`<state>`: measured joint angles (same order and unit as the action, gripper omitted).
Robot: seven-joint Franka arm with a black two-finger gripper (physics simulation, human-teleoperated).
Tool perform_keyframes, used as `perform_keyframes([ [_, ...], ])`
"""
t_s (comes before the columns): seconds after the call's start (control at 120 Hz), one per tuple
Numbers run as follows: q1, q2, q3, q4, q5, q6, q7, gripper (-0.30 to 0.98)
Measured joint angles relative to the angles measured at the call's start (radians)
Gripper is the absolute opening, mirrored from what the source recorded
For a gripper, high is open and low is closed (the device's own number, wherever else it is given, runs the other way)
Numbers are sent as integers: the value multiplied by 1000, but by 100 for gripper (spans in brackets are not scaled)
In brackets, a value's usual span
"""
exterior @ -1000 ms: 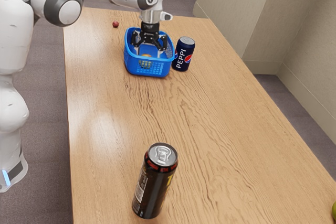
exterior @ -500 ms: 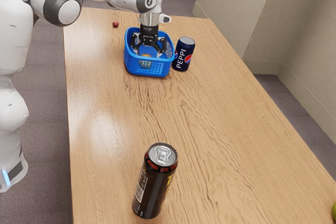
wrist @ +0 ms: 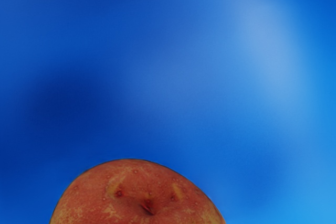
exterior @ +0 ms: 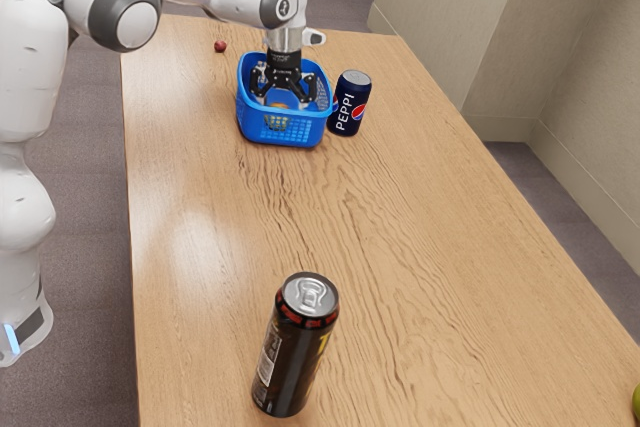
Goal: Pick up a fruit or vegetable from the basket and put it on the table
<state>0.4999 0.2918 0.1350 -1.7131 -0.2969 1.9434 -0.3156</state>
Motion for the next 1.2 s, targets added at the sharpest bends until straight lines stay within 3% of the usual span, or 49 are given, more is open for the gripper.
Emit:
perform_keyframes([
  [0.508, -5, 18, 0, -1, -2, 21, -4, 51],
  [0.575, -6, 22, 0, -1, -3, 22, -6, 60],
  [0.667, -6, 28, 1, -2, -9, 24, -9, 95],
  [0.7, -6, 29, 1, -1, -13, 25, -8, 98],
  [0.775, -7, 26, 1, -2, -18, 28, -5, 92],
  [0.908, -11, 19, 0, -3, -14, 29, -5, 67],
  [1.092, -14, 16, 0, -8, -5, 29, -12, 66],
  [1.2, -15, 6, 0, -9, -3, 29, -14, 44],
])
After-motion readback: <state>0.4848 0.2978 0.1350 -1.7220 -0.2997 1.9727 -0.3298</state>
